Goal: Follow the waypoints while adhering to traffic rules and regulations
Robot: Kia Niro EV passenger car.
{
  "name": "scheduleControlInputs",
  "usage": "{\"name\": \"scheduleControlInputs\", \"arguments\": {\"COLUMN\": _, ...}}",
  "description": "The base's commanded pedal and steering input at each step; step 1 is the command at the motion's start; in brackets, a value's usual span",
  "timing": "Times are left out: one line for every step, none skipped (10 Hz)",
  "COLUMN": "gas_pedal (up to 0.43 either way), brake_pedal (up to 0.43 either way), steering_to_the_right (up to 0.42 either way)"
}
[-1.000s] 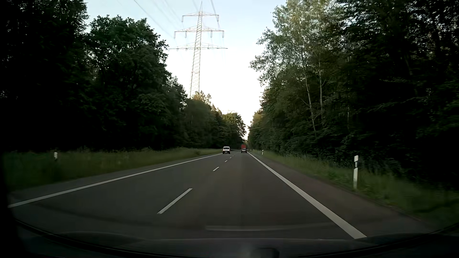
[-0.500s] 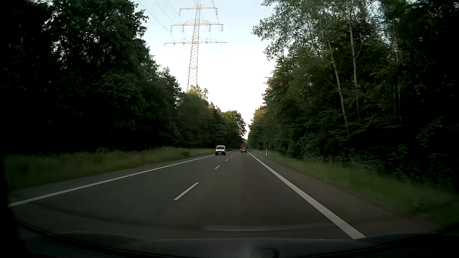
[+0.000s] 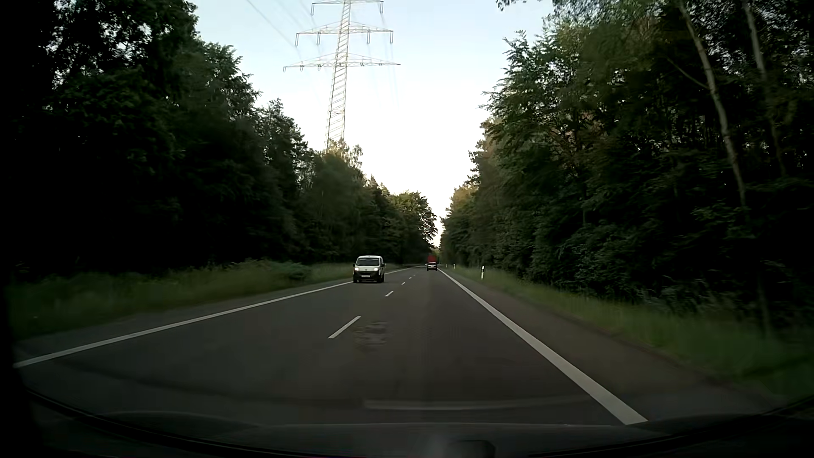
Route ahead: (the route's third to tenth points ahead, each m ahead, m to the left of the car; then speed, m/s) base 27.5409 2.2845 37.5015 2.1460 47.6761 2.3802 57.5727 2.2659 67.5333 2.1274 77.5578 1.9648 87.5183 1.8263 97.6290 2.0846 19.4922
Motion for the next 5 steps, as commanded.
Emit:
{"name": "scheduleControlInputs", "arguments": {"gas_pedal": 0.118, "brake_pedal": 0.024, "steering_to_the_right": 0.001}}
{"name": "scheduleControlInputs", "arguments": {"gas_pedal": 0.118, "brake_pedal": 0.024, "steering_to_the_right": 0.001}}
{"name": "scheduleControlInputs", "arguments": {"gas_pedal": 0.118, "brake_pedal": 0.018, "steering_to_the_right": 0.001}}
{"name": "scheduleControlInputs", "arguments": {"gas_pedal": 0.118, "brake_pedal": 0.018, "steering_to_the_right": 0.002}}
{"name": "scheduleControlInputs", "arguments": {"gas_pedal": 0.118, "brake_pedal": 0.024, "steering_to_the_right": 0.002}}
